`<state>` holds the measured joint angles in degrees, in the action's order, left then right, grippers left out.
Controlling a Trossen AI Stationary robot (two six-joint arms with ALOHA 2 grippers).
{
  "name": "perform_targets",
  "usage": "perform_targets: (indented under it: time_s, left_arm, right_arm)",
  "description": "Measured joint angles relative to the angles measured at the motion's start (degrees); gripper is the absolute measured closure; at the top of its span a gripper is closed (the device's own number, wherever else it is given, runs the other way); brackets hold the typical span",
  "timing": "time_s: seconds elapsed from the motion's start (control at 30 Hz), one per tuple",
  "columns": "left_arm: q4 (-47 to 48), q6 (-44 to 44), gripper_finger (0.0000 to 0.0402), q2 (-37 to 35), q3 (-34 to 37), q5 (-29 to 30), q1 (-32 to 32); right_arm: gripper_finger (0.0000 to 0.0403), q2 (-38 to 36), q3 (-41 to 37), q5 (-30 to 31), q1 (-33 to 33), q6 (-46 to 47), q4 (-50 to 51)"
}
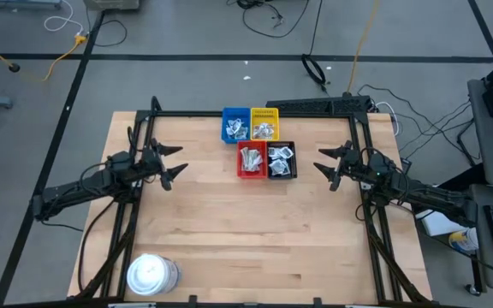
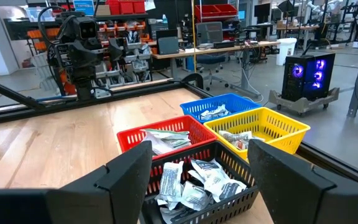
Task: Pick & Place First Aid Supplies
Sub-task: Return to Home Position
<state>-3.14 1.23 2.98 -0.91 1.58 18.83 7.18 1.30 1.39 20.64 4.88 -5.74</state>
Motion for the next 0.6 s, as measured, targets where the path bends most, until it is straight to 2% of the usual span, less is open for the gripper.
perform_targets:
  time_s: [0.23,0.6]
  left_arm:
    - [0.0,0.0,0.0076,0.0,0.0,0.0,0.0]
    - [0.0,0.0,0.0094,0.0,0.0,0.0,0.0]
  right_arm:
    - [0.0140,0.0,0.0,0.0,0.0,0.0,0.0]
    - [0.0140,0.0,0.0,0.0,0.0,0.0,0.0]
